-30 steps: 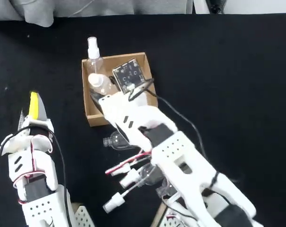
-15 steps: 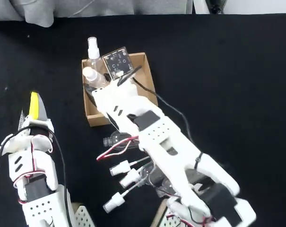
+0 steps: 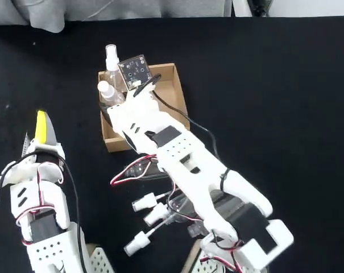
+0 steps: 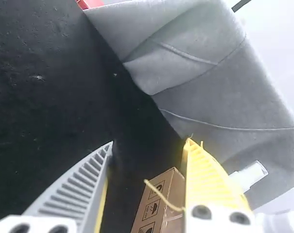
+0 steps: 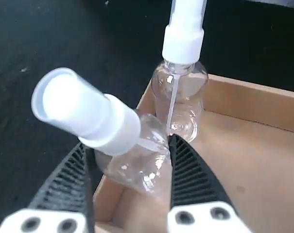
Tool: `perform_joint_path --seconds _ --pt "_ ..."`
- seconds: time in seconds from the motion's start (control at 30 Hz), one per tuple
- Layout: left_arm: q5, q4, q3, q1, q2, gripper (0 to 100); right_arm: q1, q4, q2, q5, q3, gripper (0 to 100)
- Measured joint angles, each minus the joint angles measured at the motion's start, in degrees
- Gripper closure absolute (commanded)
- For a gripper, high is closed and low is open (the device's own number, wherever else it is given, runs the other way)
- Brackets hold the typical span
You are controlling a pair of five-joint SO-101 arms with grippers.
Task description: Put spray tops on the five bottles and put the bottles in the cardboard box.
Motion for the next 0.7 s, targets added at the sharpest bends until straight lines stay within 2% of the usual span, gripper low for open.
perform_joint_path --seconds 0.7 --pt "0.0 0.0 0.0 0.0 0.0 79 0.0 -2.5 9.4 -0.2 -4.2 97.3"
